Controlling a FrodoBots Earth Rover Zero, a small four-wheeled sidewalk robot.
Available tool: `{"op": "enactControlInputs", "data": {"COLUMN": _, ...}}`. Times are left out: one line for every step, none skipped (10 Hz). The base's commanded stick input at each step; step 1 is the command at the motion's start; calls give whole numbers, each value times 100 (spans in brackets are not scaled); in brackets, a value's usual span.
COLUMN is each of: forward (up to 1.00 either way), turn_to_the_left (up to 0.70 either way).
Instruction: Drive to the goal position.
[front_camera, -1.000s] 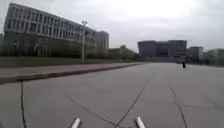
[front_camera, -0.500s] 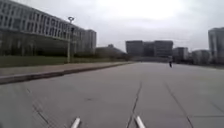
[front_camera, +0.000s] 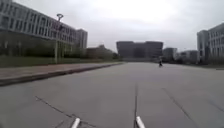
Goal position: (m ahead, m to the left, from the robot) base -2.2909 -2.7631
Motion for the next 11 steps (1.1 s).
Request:
{"op": "enactControlInputs", "data": {"forward": 0, "turn_to_the_left": -67}}
{"op": "enactControlInputs", "data": {"forward": 0, "turn_to_the_left": -100}}
{"op": "enactControlInputs", "data": {"forward": 0, "turn_to_the_left": -100}}
{"op": "enactControlInputs", "data": {"forward": 0, "turn_to_the_left": -100}}
{"op": "enactControlInputs", "data": {"forward": 0, "turn_to_the_left": -100}}
{"op": "enactControlInputs", "data": {"forward": 0, "turn_to_the_left": -100}}
{"op": "enactControlInputs", "data": {"forward": 0, "turn_to_the_left": -100}}
{"op": "enactControlInputs", "data": {"forward": 0, "turn_to_the_left": -100}}
{"op": "enactControlInputs", "data": {"forward": 0, "turn_to_the_left": -100}}
{"op": "enactControlInputs", "data": {"forward": 0, "turn_to_the_left": -100}}
{"op": "enactControlInputs", "data": {"forward": 0, "turn_to_the_left": -100}}
